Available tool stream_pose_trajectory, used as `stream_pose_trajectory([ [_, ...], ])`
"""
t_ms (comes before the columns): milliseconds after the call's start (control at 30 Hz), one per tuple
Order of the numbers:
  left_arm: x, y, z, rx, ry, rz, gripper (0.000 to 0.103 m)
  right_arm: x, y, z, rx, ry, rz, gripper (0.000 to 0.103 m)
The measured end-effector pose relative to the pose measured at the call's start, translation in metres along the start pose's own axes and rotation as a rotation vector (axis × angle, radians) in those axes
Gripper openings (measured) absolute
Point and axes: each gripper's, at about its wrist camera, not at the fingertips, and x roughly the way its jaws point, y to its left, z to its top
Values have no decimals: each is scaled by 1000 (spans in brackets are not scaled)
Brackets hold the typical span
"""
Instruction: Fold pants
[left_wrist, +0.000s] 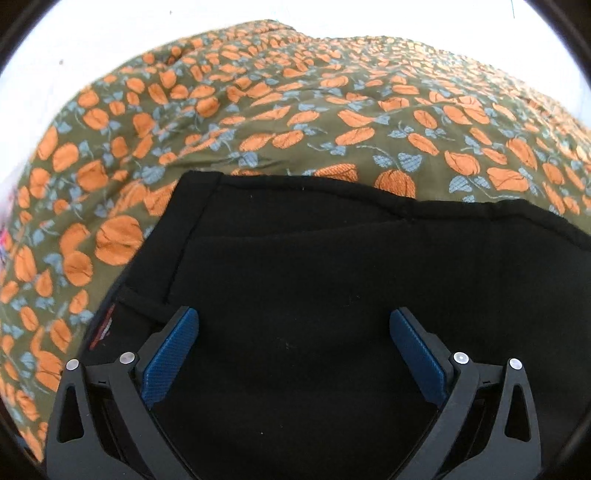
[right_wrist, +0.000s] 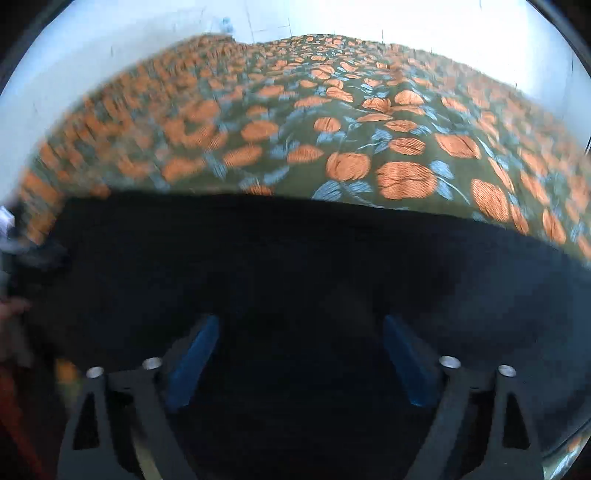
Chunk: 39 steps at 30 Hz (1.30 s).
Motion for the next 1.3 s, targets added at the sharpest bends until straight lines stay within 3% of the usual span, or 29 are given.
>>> stream_pose_trajectory([
  [267, 0, -5, 0, 5, 1, 3, 103, -7, -4, -11, 36, -48, 46, 103],
  [833, -1, -5, -1, 5, 1, 3, 103, -1, 4, -9, 9, -44, -16, 103],
  [1300, -1, -5, -1, 5, 1, 4, 103, -2, 1, -7, 30, -41, 16, 103],
])
